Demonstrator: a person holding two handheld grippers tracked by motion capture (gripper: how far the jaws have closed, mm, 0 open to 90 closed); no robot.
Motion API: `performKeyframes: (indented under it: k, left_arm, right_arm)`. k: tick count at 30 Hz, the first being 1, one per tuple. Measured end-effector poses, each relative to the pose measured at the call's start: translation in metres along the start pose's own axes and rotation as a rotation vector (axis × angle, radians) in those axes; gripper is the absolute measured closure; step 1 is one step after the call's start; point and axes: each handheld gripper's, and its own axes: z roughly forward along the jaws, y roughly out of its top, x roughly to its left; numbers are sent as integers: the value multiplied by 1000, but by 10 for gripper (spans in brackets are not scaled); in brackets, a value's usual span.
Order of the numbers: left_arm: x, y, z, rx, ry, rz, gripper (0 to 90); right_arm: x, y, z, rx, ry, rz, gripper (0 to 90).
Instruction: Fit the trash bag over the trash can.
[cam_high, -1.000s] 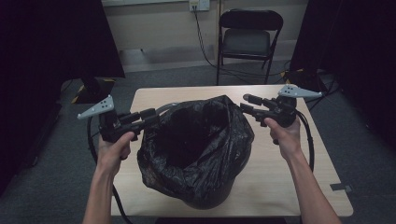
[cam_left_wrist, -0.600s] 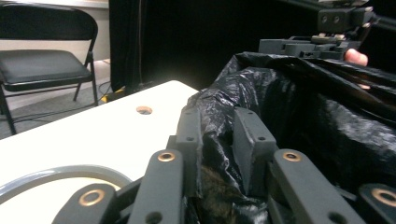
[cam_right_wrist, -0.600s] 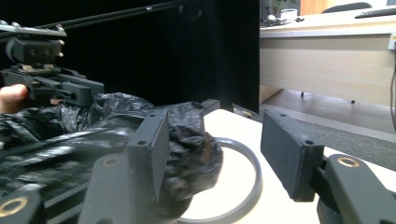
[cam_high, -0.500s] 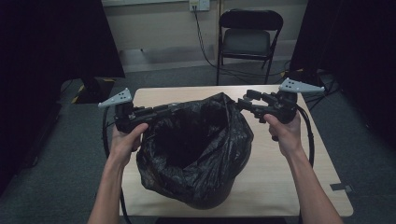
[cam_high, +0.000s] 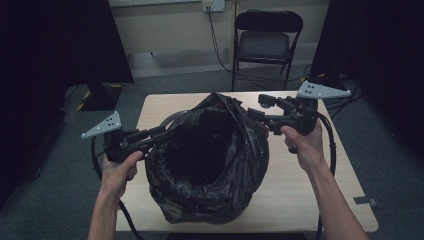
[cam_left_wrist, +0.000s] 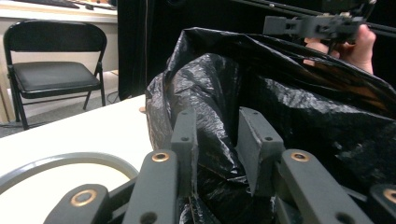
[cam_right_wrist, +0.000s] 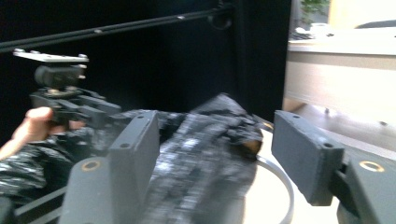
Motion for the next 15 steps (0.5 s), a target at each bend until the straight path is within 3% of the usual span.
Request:
performKeyframes:
  k: [4, 7, 10, 12, 15]
  left_arm:
    - [5, 4, 1, -78, 30, -22, 648]
    - [13, 6, 16, -53, 32, -40, 615]
    - [17, 2, 29, -22, 28, -52, 599]
    - [17, -1, 31, -43, -4, -65, 627]
    - [14, -3, 27, -53, 5, -60, 636]
  right_arm:
    - [12, -1, 9, 48, 45, -18, 268]
    - [11, -9, 21, 137, 28, -30, 265]
    - [6, -11, 26, 170, 25, -30, 281]
    - [2, -11, 31, 214, 17, -30, 317]
    - [-2, -11, 34, 235, 31, -24, 385]
